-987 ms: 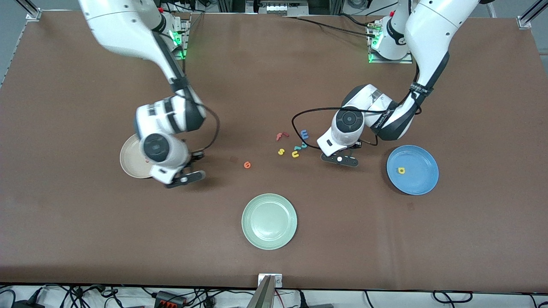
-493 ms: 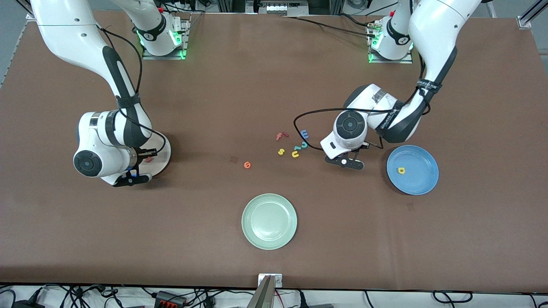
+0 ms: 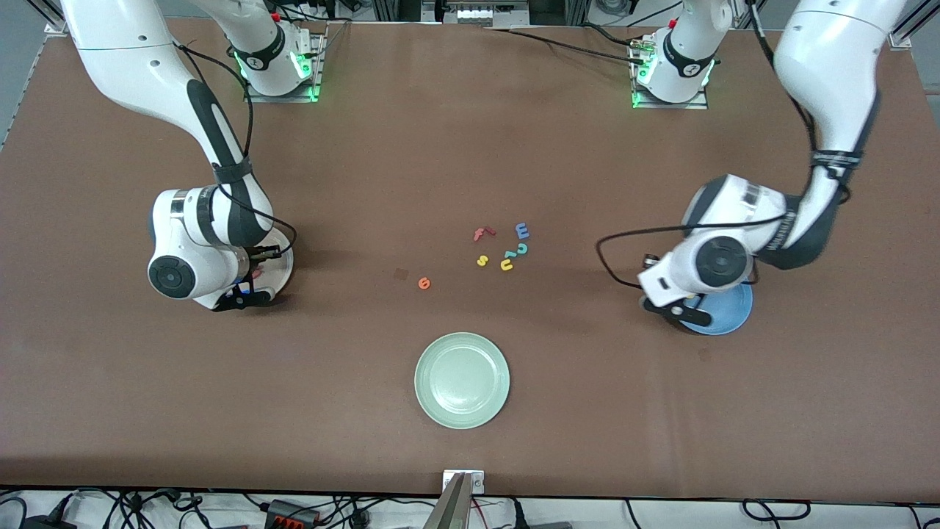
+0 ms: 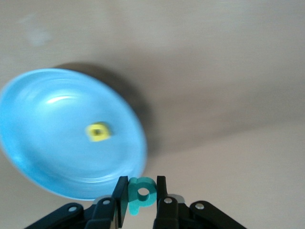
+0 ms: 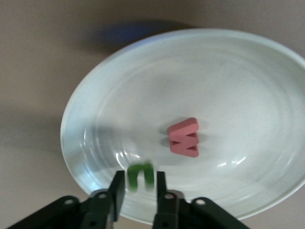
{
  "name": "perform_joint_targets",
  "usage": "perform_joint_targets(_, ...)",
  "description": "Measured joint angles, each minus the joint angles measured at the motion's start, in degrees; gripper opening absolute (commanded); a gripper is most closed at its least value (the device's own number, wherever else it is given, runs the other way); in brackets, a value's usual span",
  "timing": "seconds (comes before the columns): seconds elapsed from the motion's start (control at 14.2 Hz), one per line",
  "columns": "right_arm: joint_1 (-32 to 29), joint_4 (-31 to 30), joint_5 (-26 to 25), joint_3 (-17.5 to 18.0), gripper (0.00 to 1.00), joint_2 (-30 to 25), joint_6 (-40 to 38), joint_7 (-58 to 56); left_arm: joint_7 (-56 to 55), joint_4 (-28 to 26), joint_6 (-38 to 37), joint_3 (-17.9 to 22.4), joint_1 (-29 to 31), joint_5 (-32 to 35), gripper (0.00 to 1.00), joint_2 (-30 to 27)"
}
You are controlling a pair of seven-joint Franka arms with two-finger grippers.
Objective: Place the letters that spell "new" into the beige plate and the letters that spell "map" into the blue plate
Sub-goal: 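Place the n on the beige plate while the left gripper places the p, then reach the right gripper to orange e while the left gripper reaches blue m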
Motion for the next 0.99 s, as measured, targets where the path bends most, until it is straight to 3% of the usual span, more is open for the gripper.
perform_joint_targets(0.14, 0.0, 0.4, 0.0, 0.1, 1.00, -0.2, 0.8, 0.0, 2.1, 0.0, 2.0, 0.3, 2.6, 2.7, 0.12, 1.2)
perform_joint_targets(0.21, 0.2, 1.1, 0.1, 0.2, 1.00, -0.4, 1.0, 0.0, 3.3, -0.1, 3.0, 0.3, 3.6, 3.1, 0.20, 2.3)
perform_joint_targets(0.28, 0.6, 2.3, 0.1, 0.4, 1.00, -0.6, 1.3, 0.0, 4.5, -0.4, 4.3, 0.4, 4.5, 3.1, 0.55, 3.5)
perform_joint_targets(0.35, 1.7, 4.1, 0.1, 0.6, 1.00, -0.7, 1.5, 0.0, 5.3, -0.6, 5.5, 0.4, 5.2, 3.2, 1.00, 4.5)
perform_joint_targets(0.49, 5.9, 8.6, 0.4, 1.0, 1.00, -0.5, 1.5, 0.0, 5.7, -0.9, 6.1, 0.2, 5.3, 3.2, 1.00, 5.4)
perform_joint_targets(0.78, 16.5, 15.1, 0.4, 1.1, 0.75, 3.6, 6.1, 1.7, 5.6, -0.4, 4.0, -5.1, 5.3, 3.2, 1.00, 4.8)
perform_joint_targets(0.99, 20.6, 16.8, 0.4, 1.1, 0.75, 7.2, 11.5, 5.8, 2.6, -0.3, 3.2, -9.6, 5.3, 0.2, 1.00, 4.1)
